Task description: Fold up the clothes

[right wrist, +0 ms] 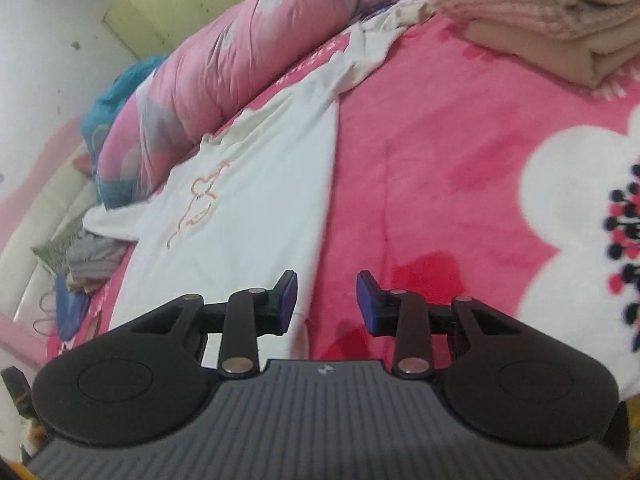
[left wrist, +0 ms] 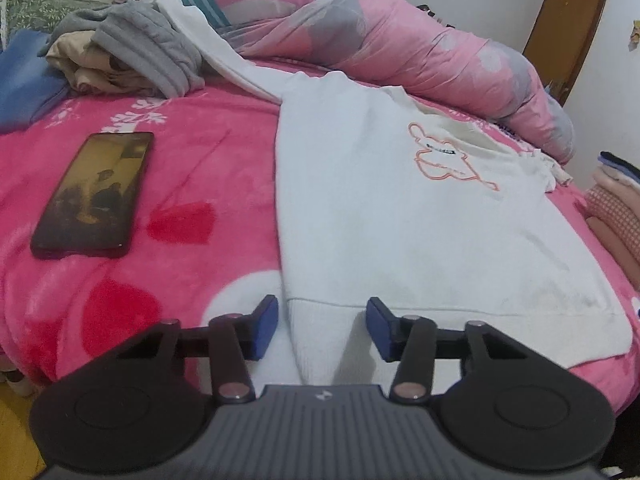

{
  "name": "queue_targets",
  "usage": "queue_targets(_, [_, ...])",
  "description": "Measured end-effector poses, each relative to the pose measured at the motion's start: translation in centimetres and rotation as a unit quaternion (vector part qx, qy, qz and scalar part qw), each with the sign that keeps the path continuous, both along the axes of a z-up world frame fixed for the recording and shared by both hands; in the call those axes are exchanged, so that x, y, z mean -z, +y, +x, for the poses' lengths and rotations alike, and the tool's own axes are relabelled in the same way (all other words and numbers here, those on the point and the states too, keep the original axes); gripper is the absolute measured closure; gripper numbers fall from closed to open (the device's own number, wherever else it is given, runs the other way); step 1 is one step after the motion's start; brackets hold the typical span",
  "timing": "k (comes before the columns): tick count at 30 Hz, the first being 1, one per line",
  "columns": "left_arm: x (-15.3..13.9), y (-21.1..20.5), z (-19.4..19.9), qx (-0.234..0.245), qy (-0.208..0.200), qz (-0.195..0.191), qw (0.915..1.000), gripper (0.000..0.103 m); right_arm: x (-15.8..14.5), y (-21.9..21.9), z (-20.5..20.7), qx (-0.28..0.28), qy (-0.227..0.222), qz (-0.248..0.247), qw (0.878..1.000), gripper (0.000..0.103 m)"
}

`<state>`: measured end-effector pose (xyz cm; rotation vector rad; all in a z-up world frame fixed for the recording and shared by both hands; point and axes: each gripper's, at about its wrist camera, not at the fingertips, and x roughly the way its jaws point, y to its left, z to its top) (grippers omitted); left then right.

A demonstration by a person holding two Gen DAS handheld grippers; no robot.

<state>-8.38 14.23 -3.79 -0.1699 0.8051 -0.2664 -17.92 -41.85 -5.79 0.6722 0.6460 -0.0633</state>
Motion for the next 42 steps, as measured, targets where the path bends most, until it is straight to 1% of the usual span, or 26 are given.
queue_targets(3, [0.0, -0.1, -0.1, -0.007, 0.003, 0.007, 1.0000, 0.063, -0.4, -0.2, -0.6, -0.018, -0.008, 0.002, 1.000, 0.068])
queue_targets(8, [0.0, -0.7, -0.5, -0.008, 0.000, 0.021, 0.9997, 0.064, 0.6, 0.7, 1.2, -0.064, -0.011, 0.028, 0.998, 0.068])
queue_targets(13, [0.2, -0.8, -0.1, -0.007, -0.002, 0.020, 0.9998, 0.063, 2.1, 0.4, 3.1, -0.051, 0.008, 0.055, 0.997, 0.068])
queue_targets(17, [0.3, -0.7, 0.3, -0.003, -0.004, 0.017, 0.9998, 0.063, 3.6, -0.3, 4.2, -0.032, 0.018, 0.091, 0.995, 0.068])
queue_targets(19, [0.4, -0.7, 0.4, -0.001, -0.005, 0.014, 0.9999, 0.063, 3.8, -0.1, 3.9, -0.041, 0.022, 0.099, 0.994, 0.068])
queue_targets(22, [0.5, -0.5, 0.4, 0.001, -0.005, 0.010, 0.9999, 0.063, 3.8, 0.5, 2.4, -0.078, 0.031, 0.116, 0.990, 0.068])
queue_targets(25, [0.5, -0.5, 0.4, -0.001, -0.006, 0.008, 1.0000, 0.063, 3.4, 2.0, 0.3, -0.123, 0.040, 0.104, 0.986, 0.068])
queue_targets(28, [0.5, -0.6, 0.4, -0.002, -0.005, 0.010, 0.9999, 0.064, 2.8, 3.5, -1.6, -0.168, 0.040, 0.080, 0.982, 0.078])
queue_targets(29, [0.5, -0.6, 0.4, -0.003, -0.005, 0.011, 0.9999, 0.064, 2.6, 3.3, -1.9, -0.164, 0.035, 0.077, 0.983, 0.080])
queue_targets(35, [0.3, -1.0, 0.5, -0.007, -0.001, 0.019, 0.9998, 0.066, 1.4, 1.5, -3.6, -0.120, 0.003, 0.061, 0.991, 0.078])
queue_targets(37, [0.3, -1.1, 0.6, -0.009, 0.001, 0.022, 0.9997, 0.066, 1.8, 0.6, -2.9, -0.103, -0.004, 0.076, 0.992, 0.077])
queue_targets(39, [0.3, -1.2, 0.6, -0.012, 0.001, 0.025, 0.9996, 0.067, 2.6, 0.3, -1.7, -0.104, -0.002, 0.086, 0.991, 0.077])
queue_targets(40, [0.3, -1.3, 0.6, -0.013, 0.001, 0.026, 0.9996, 0.068, 3.0, 0.5, -0.9, -0.114, 0.001, 0.091, 0.989, 0.078])
queue_targets(41, [0.3, -1.2, 0.6, -0.016, 0.001, 0.026, 0.9995, 0.069, 3.3, 0.9, -0.4, -0.124, 0.001, 0.097, 0.988, 0.088])
queue_targets(42, [0.3, -1.2, 0.6, -0.017, 0.002, 0.027, 0.9995, 0.071, 3.0, 1.3, 0.0, -0.134, -0.006, 0.099, 0.986, 0.095])
